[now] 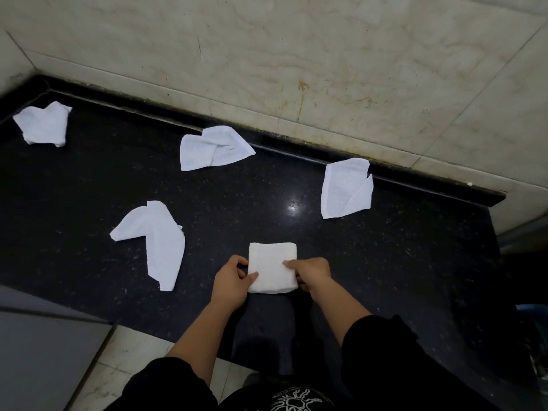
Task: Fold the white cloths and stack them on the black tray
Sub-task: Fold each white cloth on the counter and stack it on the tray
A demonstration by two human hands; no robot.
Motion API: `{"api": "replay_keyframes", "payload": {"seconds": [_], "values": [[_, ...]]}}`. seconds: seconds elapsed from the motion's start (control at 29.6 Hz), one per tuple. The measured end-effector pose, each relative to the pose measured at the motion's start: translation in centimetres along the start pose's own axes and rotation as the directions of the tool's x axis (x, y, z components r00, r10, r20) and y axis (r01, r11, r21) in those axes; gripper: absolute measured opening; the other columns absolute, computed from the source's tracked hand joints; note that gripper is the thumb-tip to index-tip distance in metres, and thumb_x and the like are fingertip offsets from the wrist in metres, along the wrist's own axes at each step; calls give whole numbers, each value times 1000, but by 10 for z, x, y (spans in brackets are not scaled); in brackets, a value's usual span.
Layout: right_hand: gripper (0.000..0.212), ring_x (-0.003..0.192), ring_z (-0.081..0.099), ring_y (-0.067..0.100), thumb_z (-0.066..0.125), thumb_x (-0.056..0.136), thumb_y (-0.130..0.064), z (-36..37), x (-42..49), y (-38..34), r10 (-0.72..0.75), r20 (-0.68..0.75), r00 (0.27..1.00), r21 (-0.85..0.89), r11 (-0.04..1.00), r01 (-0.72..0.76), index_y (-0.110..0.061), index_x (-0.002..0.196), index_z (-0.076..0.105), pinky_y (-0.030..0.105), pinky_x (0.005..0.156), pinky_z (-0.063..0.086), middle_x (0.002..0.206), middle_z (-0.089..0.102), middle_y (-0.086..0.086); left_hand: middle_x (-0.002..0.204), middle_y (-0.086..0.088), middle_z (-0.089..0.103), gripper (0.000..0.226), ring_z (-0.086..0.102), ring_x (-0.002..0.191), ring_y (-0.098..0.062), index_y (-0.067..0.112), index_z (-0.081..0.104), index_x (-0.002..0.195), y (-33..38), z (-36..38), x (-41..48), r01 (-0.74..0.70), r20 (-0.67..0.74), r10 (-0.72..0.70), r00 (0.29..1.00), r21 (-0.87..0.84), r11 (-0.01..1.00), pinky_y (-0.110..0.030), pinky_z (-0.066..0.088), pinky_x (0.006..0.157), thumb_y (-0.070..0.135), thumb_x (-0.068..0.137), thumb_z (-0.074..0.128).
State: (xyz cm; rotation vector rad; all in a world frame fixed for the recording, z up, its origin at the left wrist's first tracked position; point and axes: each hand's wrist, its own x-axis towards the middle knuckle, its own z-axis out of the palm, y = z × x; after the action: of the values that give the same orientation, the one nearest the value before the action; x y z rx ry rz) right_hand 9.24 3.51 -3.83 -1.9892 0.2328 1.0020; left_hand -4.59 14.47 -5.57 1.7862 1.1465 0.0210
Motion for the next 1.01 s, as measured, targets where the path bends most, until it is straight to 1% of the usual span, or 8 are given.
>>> {"api": "replay_keyframes", "payload": {"seconds": [0.17, 0.27, 0.34, 0.47, 0.64, 0.78, 0.88, 1.01], "values": [[24, 83, 66, 27, 80, 68, -15, -3, -6, -7, -141, 61, 988, -63, 987, 145, -16, 64, 56, 47, 81, 57, 87, 71, 11, 84, 1, 58, 23, 56, 76, -12, 18, 52, 107, 10, -10, 6, 49, 84, -57, 995, 85, 995, -21, 42, 60, 23, 89, 65], [26, 77, 64, 23, 80, 71, -10, -5, -14, -20, -221, 134, 966, -56, 972, 230, -15, 67, 55, 48, 78, 58, 80, 66, 8, 96, -2, 61, 26, 62, 90, -20, 17, 52, 105, 17, -15, 11, 134, 135, -145, 980, 81, 988, -33, 53, 78, 21, 85, 68], [26, 73, 62, 22, 79, 72, -7, -5, -21, -31, -286, 155, 946, -46, 954, 296, -15, 68, 54, 40, 71, 57, 76, 63, 6, 98, -12, 66, 25, 65, 88, -22, 11, 56, 103, 22, -16, 13, 228, 164, -213, 963, -83, 970, -37, 56, 82, 17, 82, 69], [25, 69, 59, 19, 78, 73, -6, -11, -39, -50, -383, 162, 909, -6, 921, 389, -13, 68, 55, 33, 63, 51, 72, 61, 5, 104, -15, 69, 21, 66, 91, -22, 7, 66, 98, 42, -15, 0, 423, 391, -232, 891, -527, 737, -30, 55, 76, 25, 88, 62], [22, 77, 59, 20, 76, 75, -6, -38, -60, -68, -408, 179, 895, 67, 913, 402, -11, 72, 55, 30, 64, 48, 81, 62, 10, 106, -19, 65, 39, 63, 93, -33, -1, 60, 113, 69, -5, -5, 516, 520, -142, 842, -703, 488, -42, 51, 79, 24, 83, 54], [24, 74, 58, 19, 77, 75, -9, -78, -67, -75, -385, 103, 917, 144, 918, 369, -14, 69, 54, 27, 61, 46, 78, 61, 7, 105, -17, 65, 40, 63, 92, -31, 1, 58, 119, 97, 11, -7, 486, 538, -33, 843, -732, 478, -41, 52, 72, 15, 82, 52], [16, 65, 60, 14, 75, 77, -8, -115, -74, -77, -354, 79, 932, 255, 911, 324, -10, 81, 60, 24, 57, 47, 73, 64, 5, 101, -12, 71, 38, 67, 88, -25, 4, 60, 121, 128, 21, -10, 460, 579, 49, 814, -693, 556, -36, 54, 66, 12, 84, 54], [32, 97, 71, 28, 71, 81, -12, -169, -78, -70, -298, 64, 952, 465, 853, 235, 1, 111, 68, 37, 76, 57, 102, 74, 14, 109, -13, 72, 32, 69, 99, -28, 7, 60, 118, 176, 37, -21, 379, 615, 130, 778, -624, 683, -38, 57, 75, 11, 87, 57]]}}
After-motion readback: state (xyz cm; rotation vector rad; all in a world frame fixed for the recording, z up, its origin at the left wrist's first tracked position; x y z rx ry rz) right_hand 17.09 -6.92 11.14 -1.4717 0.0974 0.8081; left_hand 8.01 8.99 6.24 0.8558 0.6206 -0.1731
